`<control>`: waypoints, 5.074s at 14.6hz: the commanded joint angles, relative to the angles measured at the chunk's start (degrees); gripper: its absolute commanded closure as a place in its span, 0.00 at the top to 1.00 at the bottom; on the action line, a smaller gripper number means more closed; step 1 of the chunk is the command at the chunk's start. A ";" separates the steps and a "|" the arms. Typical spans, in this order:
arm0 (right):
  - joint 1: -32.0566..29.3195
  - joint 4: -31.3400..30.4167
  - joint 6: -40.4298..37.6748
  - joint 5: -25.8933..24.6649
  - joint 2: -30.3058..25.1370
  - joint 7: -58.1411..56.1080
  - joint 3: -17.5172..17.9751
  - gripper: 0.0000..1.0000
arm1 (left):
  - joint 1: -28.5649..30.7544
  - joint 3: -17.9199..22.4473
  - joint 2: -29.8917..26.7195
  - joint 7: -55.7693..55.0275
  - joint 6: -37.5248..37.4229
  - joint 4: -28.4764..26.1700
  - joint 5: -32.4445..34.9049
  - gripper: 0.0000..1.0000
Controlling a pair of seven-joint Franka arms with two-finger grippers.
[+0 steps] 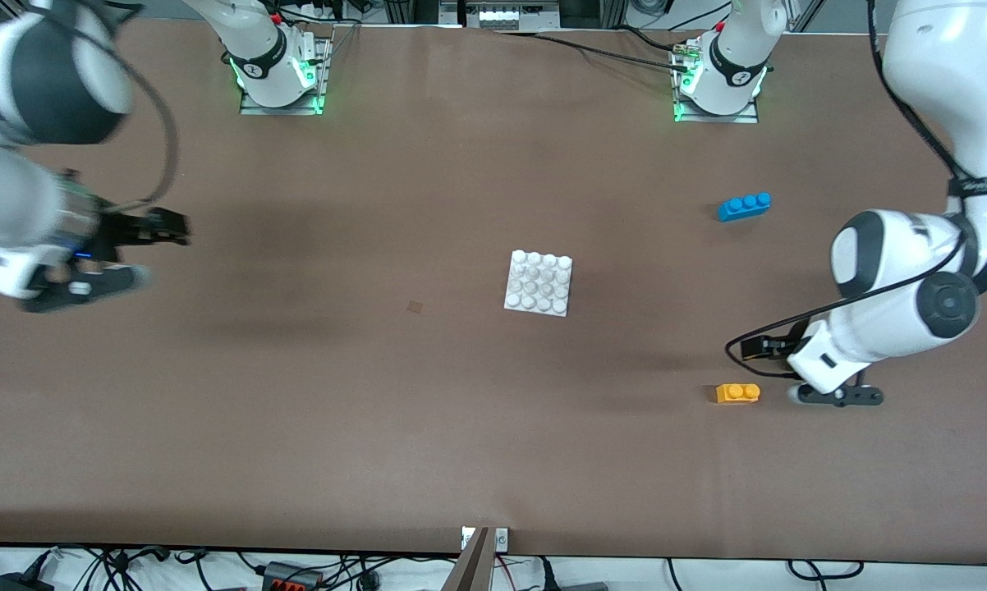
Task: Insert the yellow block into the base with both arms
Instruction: 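Release the plate and withdraw the right gripper while the left gripper reaches the yellow brick, then lower the left gripper and grasp the yellow brick, then lift the yellow brick and carry it over the white base plate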
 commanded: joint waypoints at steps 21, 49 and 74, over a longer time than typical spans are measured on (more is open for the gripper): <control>1.78 -13.78 2.08 2.94 -18.02 -0.07 -11.21 1.00 | 0.57 -0.46 12.06 0.05 20.64 1.02 8.16 1.00; 2.04 -12.55 1.55 4.26 -15.74 0.01 -11.47 1.00 | 0.83 -0.29 12.06 2.60 20.81 -0.64 8.42 0.78; 2.40 -12.46 1.46 4.26 -15.83 0.19 -11.03 1.00 | -2.06 -29.62 2.91 -38.93 2.09 -7.23 19.55 0.39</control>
